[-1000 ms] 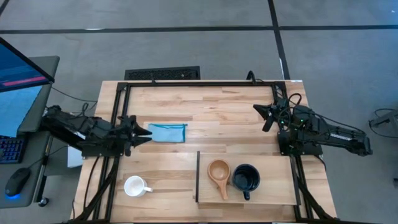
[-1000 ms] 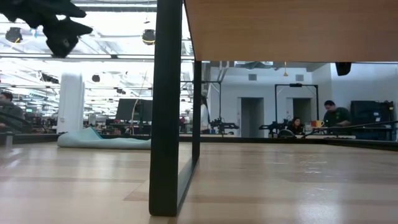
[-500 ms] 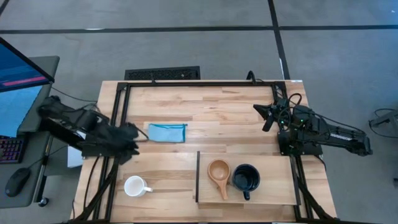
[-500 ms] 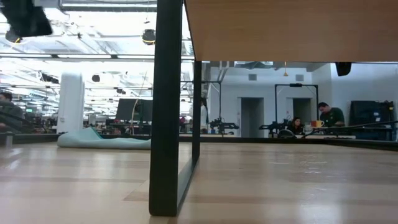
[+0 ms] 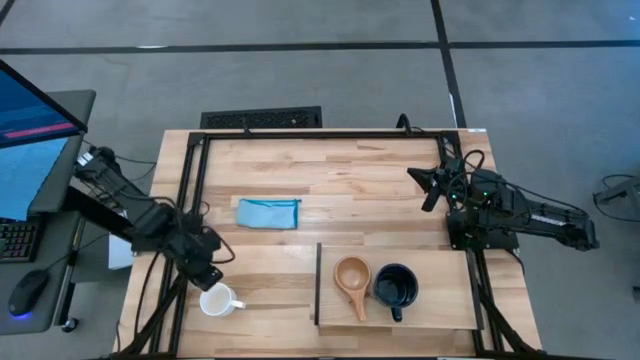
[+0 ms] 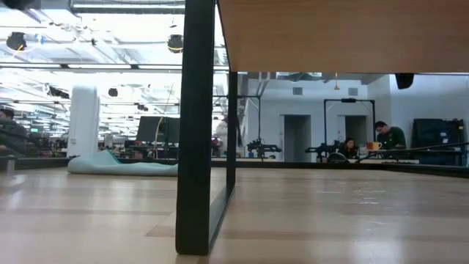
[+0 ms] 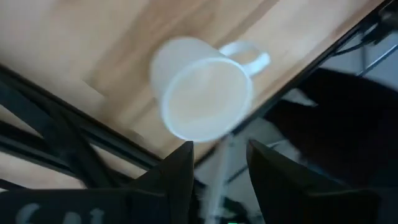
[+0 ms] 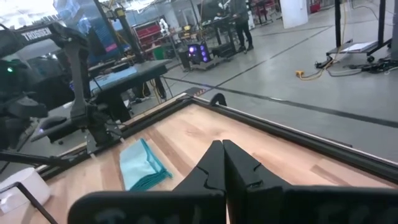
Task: Stack small to large cups/mugs on shelf
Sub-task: Put the white mug on the shelf
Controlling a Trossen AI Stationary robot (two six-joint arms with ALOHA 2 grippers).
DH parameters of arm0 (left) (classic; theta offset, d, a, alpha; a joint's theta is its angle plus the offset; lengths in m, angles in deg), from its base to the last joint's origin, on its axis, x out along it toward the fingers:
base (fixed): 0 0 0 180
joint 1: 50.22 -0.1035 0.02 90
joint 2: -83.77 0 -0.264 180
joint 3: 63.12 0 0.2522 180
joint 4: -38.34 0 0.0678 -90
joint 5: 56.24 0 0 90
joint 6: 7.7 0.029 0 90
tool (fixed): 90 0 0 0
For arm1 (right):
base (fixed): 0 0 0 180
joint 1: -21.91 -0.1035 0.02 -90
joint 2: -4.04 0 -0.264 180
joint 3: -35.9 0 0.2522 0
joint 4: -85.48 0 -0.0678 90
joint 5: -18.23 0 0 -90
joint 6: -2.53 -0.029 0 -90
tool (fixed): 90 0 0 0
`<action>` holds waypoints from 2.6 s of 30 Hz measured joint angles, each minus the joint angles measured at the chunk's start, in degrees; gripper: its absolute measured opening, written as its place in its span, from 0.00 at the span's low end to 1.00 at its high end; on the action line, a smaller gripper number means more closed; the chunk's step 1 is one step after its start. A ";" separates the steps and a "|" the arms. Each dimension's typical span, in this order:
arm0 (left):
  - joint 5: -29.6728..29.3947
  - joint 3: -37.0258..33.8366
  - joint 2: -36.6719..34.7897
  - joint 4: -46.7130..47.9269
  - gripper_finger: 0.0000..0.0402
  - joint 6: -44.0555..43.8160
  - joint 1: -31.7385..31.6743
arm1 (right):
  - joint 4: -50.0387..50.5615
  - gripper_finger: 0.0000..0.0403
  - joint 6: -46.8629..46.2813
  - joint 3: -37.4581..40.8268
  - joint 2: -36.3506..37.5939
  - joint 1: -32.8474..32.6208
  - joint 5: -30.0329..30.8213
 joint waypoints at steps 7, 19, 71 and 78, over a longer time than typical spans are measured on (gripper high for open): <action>-3.65 0.00 0.79 -2.34 0.35 -18.10 5.04 | 0.05 0.03 0.65 0.00 0.00 0.00 -0.05; -2.83 -0.02 8.09 -1.55 0.35 -24.87 11.49 | -0.01 0.03 1.66 0.00 0.00 0.00 -0.22; -2.99 -1.51 24.39 -3.69 0.35 -6.51 7.66 | -0.54 0.03 -1.38 0.00 0.00 0.00 -0.05; -2.95 -1.51 24.39 -3.67 0.35 -6.15 7.68 | -0.54 0.03 -1.38 0.00 0.00 0.00 -0.04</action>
